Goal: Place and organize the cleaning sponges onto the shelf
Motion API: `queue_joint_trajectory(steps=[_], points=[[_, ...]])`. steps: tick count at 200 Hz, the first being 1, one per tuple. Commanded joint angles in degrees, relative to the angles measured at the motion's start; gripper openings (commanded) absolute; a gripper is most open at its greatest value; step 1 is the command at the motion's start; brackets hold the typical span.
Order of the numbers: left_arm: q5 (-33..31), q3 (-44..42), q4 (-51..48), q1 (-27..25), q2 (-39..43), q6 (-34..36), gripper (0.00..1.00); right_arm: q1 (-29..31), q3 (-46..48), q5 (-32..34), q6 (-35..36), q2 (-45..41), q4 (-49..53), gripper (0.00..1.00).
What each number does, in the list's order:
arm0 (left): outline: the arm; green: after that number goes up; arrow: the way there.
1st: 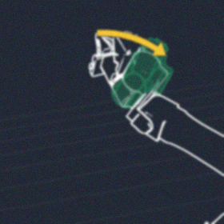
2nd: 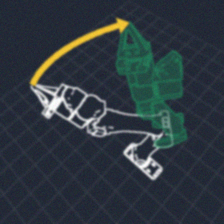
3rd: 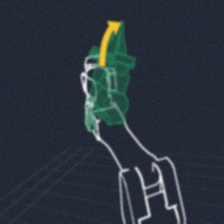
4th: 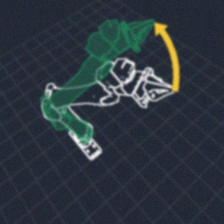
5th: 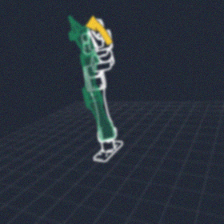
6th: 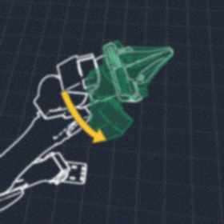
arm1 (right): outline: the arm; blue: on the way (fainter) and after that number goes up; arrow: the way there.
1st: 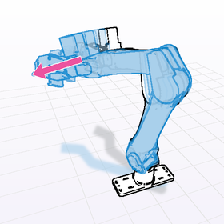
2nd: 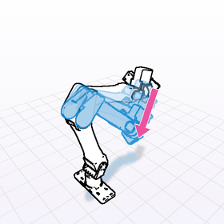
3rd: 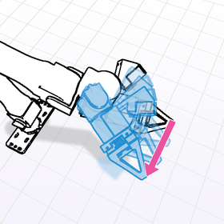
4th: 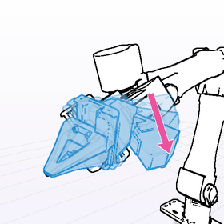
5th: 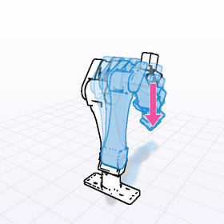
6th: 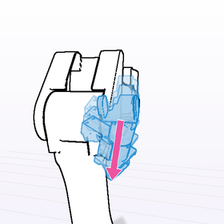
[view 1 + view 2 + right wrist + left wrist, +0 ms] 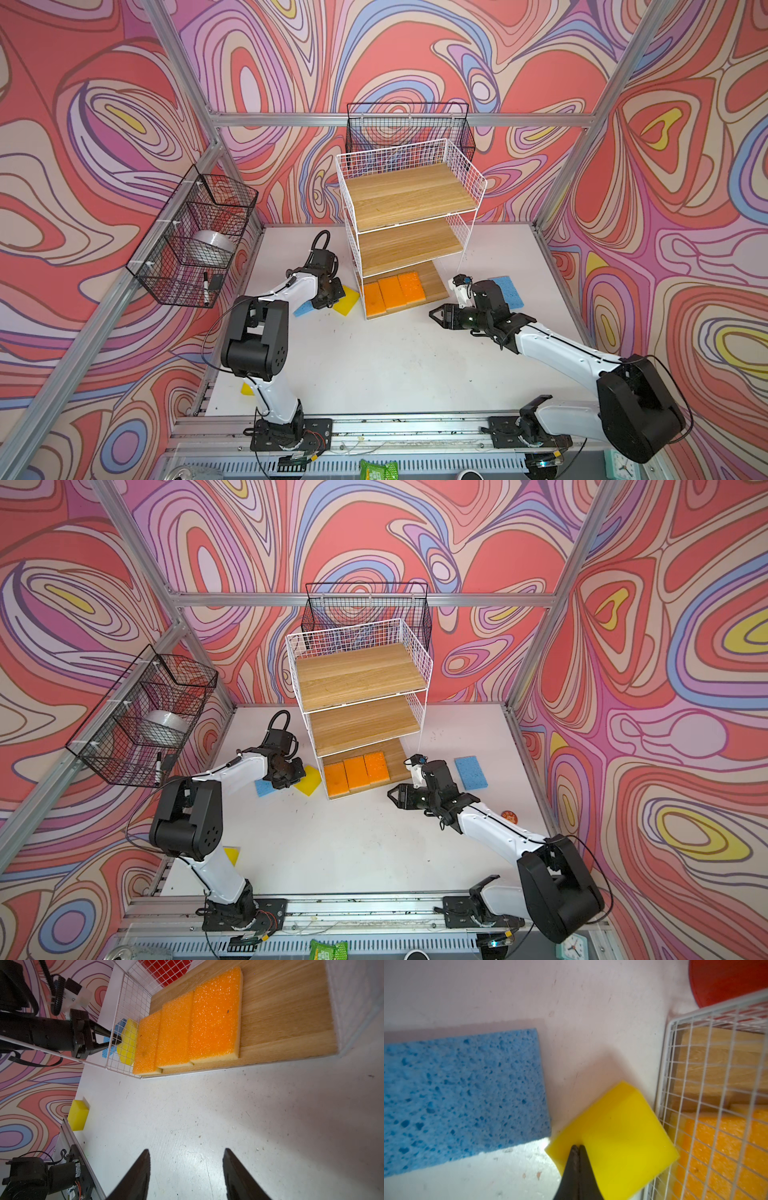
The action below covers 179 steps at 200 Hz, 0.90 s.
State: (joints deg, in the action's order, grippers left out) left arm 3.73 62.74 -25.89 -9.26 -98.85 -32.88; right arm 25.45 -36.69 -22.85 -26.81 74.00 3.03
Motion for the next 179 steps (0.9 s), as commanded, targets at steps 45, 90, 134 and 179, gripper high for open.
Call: queue_joint_trajectory(steps=[45,90,134,179], points=[[1.5,-7.9,-6.9,0.3,17.2,-3.3,0.00,-0.3,0.2,0.5,0.8,-6.0,2.8,0.58],[0.8,-14.8,-13.2,-2.5,30.3,-5.9,0.00,-0.1,2.6,-1.4,-2.9,-11.0,3.4,0.58],[-0.8,-23.1,-15.2,-12.6,41.4,-16.9,0.00,-0.1,5.1,0.2,-8.8,-13.8,3.8,0.56],[-5.7,-29.0,-9.1,-24.3,43.8,-29.6,0.00,0.3,6.9,3.8,-11.8,-16.4,5.3,0.55]])
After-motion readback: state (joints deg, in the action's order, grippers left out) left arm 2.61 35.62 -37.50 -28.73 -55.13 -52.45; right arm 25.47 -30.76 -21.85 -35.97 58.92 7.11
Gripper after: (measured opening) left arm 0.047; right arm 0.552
